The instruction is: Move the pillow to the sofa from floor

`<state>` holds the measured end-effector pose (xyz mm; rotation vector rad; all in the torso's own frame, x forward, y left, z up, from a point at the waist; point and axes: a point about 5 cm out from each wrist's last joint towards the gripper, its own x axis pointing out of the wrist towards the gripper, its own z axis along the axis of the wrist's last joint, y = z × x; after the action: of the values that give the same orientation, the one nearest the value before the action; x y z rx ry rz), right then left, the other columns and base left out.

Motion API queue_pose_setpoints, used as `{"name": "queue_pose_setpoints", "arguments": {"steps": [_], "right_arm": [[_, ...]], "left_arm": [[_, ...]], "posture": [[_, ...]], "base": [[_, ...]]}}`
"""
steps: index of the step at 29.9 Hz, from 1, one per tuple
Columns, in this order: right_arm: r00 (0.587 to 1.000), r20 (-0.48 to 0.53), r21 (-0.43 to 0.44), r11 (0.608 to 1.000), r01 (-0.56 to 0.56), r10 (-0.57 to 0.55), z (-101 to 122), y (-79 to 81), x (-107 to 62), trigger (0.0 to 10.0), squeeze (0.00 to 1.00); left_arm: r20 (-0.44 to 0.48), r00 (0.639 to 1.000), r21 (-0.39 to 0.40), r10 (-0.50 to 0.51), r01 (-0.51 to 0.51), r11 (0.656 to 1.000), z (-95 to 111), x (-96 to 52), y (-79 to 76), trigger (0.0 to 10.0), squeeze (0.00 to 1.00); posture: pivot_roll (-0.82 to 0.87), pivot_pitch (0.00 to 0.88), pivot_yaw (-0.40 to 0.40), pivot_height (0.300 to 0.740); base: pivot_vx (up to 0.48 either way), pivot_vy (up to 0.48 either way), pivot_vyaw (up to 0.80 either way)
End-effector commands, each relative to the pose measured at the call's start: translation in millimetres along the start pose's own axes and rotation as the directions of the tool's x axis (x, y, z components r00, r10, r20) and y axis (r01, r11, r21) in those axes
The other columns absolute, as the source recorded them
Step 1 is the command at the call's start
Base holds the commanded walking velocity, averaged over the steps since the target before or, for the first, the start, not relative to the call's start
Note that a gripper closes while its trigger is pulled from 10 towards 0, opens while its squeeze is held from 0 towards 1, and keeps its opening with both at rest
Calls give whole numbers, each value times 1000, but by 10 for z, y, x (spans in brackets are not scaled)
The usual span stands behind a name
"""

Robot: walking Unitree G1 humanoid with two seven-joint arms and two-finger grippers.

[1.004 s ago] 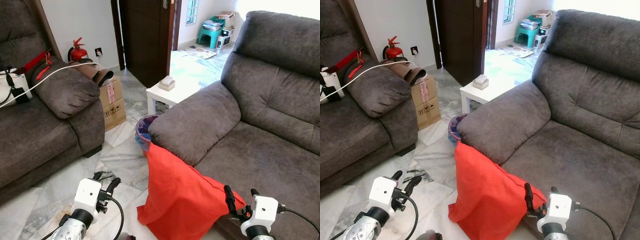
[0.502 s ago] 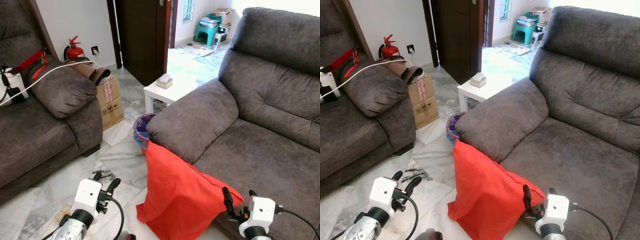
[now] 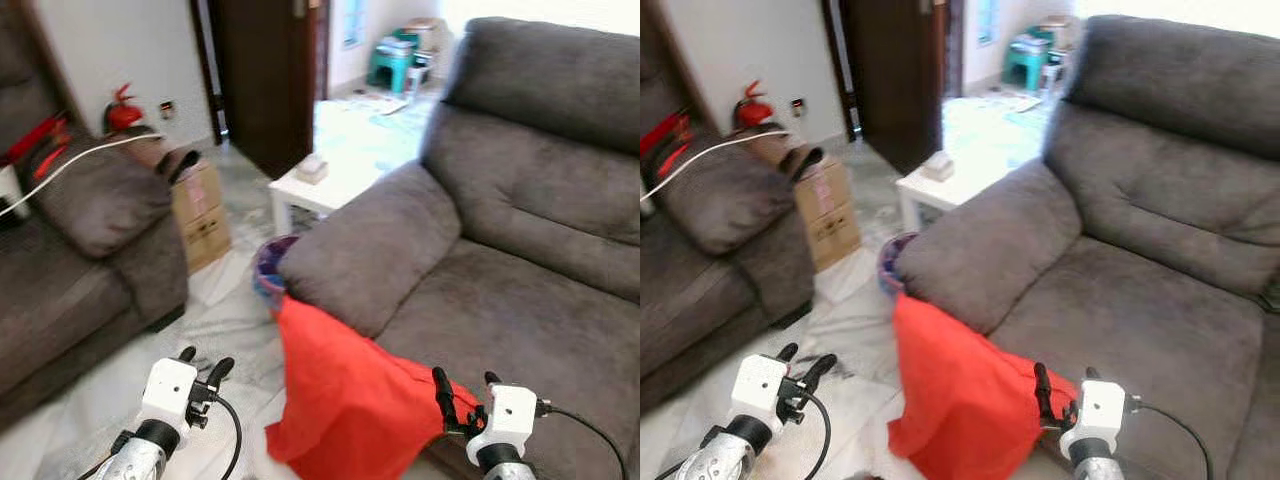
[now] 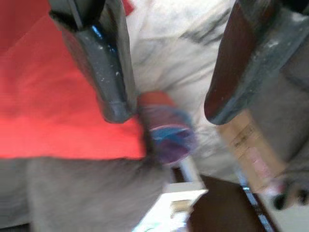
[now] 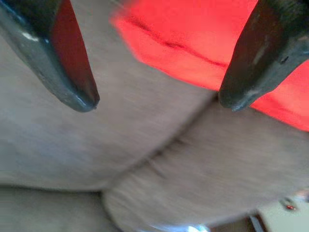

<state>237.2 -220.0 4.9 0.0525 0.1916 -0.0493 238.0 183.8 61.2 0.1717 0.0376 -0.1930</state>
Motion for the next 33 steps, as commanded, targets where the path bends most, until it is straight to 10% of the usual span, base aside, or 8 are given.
{"name": "queue_pose_setpoints", "arguments": {"steps": [1, 8, 18, 19, 24, 33], "right_arm": [[1000, 5, 12, 1000, -11, 11, 15, 56, 33, 10000, 0], [1000, -7, -4, 1000, -19, 19, 22, 49, 70, 10000, 0], [956, -218, -325, 910, -259, 194, 72, -12, 327, 10000, 0], [950, -227, -336, 899, -281, 213, 129, 0, 391, 10000, 1000], [934, -231, -327, 882, -339, 274, 277, 52, 530, 10000, 1000], [817, -442, -423, 718, -553, 370, 427, 61, 669, 10000, 1000]], "left_arm": [[-8, 1000, 18, 12, -12, 1000, 1, -29, 74, 10000, 0], [-11, 1000, 12, 5, -4, 1000, -4, -40, 73, 10000, 0], [-40, 999, 15, 0, 0, 1000, -58, -98, 48, 10000, 0], [-39, 999, 13, 11, -10, 1000, -66, -110, 34, 10000, 0], [-35, 998, -5, 45, -45, 999, -72, -124, 16, 10000, 0], [-43, 996, -31, 82, -83, 996, -101, -185, -41, 10000, 0]], "posture": [[-2, 85, 24, 638], [1, 86, 23, 638], [44, 77, -6, 638], [62, 73, -22, 638], [89, 55, -50, 638], [132, 57, -97, 638]], "base": [[0, 0, 0], [0, 0, 0], [0, 0, 0], [0, 0, 0], [0, 0, 0], [0, 0, 0]]}}
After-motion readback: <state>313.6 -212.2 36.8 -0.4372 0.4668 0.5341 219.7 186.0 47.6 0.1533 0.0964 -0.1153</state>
